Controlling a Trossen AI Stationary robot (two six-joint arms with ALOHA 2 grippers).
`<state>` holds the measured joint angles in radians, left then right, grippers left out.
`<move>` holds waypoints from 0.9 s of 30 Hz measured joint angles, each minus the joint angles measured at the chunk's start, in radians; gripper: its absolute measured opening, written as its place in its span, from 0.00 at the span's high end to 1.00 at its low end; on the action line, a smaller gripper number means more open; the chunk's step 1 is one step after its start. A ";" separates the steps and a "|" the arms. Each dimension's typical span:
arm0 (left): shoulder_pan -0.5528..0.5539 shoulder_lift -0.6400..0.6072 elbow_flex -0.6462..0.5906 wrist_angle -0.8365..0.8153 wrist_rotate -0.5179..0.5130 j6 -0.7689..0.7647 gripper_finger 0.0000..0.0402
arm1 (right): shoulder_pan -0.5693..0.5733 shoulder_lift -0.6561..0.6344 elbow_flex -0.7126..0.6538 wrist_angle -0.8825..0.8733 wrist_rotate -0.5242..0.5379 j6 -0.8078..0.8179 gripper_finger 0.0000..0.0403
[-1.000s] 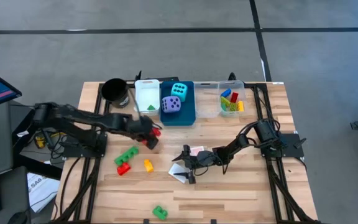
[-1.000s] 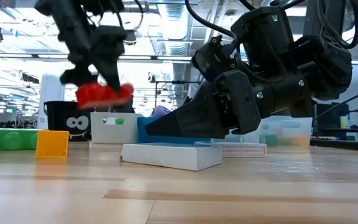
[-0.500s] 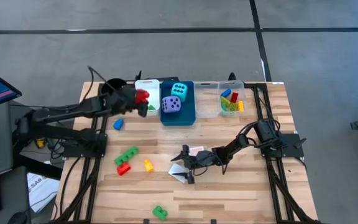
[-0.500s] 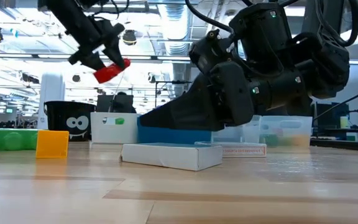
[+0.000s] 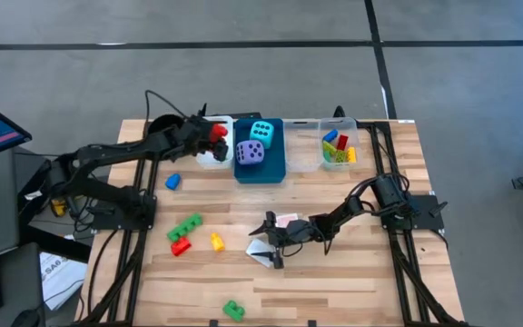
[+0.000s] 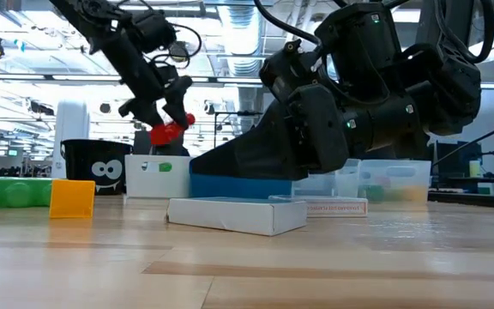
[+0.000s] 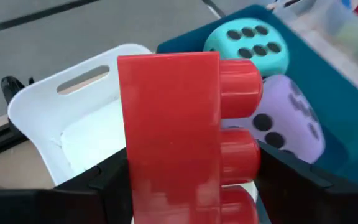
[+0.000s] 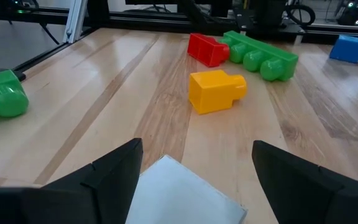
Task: Pick & Place Toys
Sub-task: Put the top large orange game piece into the white bin, then put the top large green game piece into the white bin
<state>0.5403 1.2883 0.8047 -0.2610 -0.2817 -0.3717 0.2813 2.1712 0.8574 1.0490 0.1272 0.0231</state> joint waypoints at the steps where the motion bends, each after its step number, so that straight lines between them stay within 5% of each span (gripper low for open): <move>1: 0.003 0.009 0.000 -0.001 0.000 0.001 0.30 | 0.000 0.000 0.000 -0.001 0.000 0.001 0.26; 9: 0.009 0.033 0.000 -0.004 0.000 0.076 0.03 | 0.001 0.000 0.000 -0.002 0.000 0.019 0.26; 12: 0.009 0.021 0.000 -0.004 0.021 0.081 0.04 | 0.001 0.000 0.000 -0.002 0.000 0.030 0.26; 20: -0.018 -0.095 0.000 -0.004 0.280 0.114 0.11 | 0.011 0.000 0.000 0.069 0.017 0.022 0.26; 27: -0.108 -0.256 0.000 -0.001 0.334 0.139 0.11 | -0.074 0.000 0.007 0.078 0.054 0.037 0.26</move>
<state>0.4322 1.0327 0.8047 -0.2625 0.0524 -0.2332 0.2074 2.1712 0.8649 1.1267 0.1816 0.0602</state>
